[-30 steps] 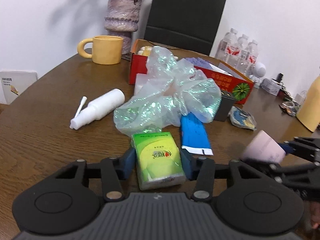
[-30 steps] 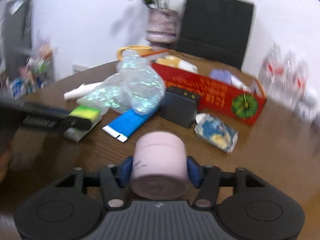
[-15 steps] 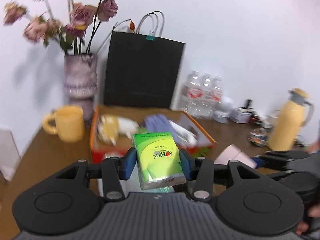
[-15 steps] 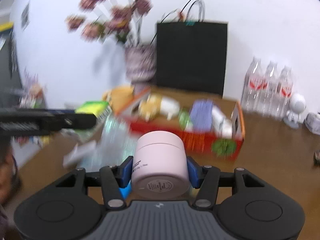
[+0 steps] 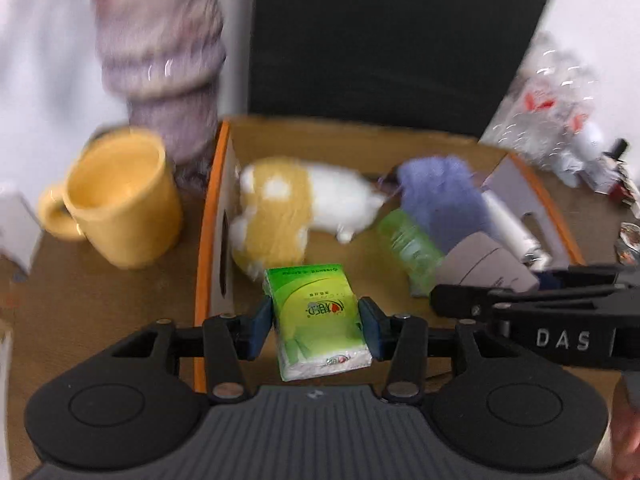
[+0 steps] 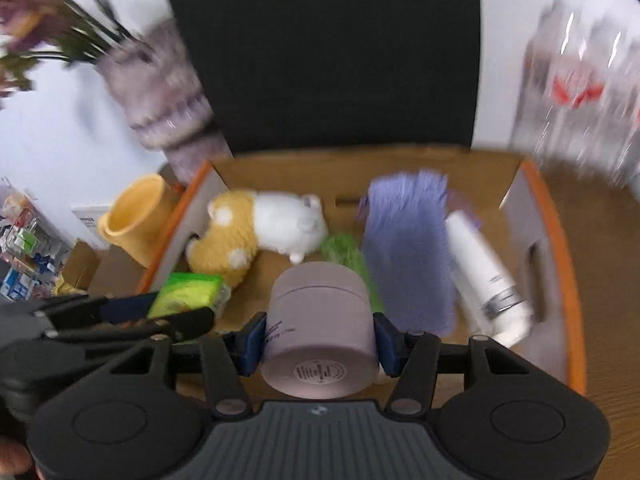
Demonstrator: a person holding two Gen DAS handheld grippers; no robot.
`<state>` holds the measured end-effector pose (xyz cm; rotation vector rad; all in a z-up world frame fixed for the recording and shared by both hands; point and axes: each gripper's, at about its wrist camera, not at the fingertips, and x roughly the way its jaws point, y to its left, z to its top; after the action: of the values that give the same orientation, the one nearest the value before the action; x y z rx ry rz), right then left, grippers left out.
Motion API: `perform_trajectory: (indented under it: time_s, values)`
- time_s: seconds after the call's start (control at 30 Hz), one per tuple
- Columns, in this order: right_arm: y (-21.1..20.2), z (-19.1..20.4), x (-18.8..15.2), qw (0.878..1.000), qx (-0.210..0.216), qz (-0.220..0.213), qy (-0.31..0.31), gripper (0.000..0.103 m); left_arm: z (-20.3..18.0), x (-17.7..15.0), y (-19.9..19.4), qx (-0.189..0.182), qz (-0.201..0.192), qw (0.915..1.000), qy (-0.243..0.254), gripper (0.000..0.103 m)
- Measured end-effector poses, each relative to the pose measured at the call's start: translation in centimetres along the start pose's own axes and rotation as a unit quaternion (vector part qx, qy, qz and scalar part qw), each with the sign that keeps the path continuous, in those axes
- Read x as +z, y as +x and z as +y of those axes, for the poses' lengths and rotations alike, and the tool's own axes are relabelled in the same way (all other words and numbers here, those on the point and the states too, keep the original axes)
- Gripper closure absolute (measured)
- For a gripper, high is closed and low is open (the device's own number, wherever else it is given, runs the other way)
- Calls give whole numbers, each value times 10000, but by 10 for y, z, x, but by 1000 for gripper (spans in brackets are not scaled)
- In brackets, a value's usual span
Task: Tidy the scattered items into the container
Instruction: 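Grasp the pink container with the right tool while the left tool grasps the green tissue pack, then lower the pink container and tissue pack into the box and open both tools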
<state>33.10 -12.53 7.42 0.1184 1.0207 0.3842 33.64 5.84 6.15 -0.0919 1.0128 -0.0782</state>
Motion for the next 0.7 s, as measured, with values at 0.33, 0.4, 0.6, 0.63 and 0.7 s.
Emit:
perform_trajectory:
  time_s: [0.33, 0.4, 0.6, 0.63, 0.7]
  values:
    - [16, -9, 21, 9973, -21, 669, 285, 33, -2, -2, -7, 56, 194, 9997, -116, 18]
    - [4, -6, 25, 9976, -236, 635, 134, 25, -7, -1, -15, 96, 206, 9997, -28, 15]
    - [-29, -14, 23, 9948, -691, 742, 86, 22, -26, -12, -42, 151, 164, 9997, 70, 3]
    - [-33, -17, 20, 9943, -725, 773, 87, 22, -29, -14, -46, 158, 155, 9997, 82, 3]
    - [-43, -21, 14, 9933, -794, 835, 90, 22, -35, -19, -55, 135, 150, 9997, 126, 1]
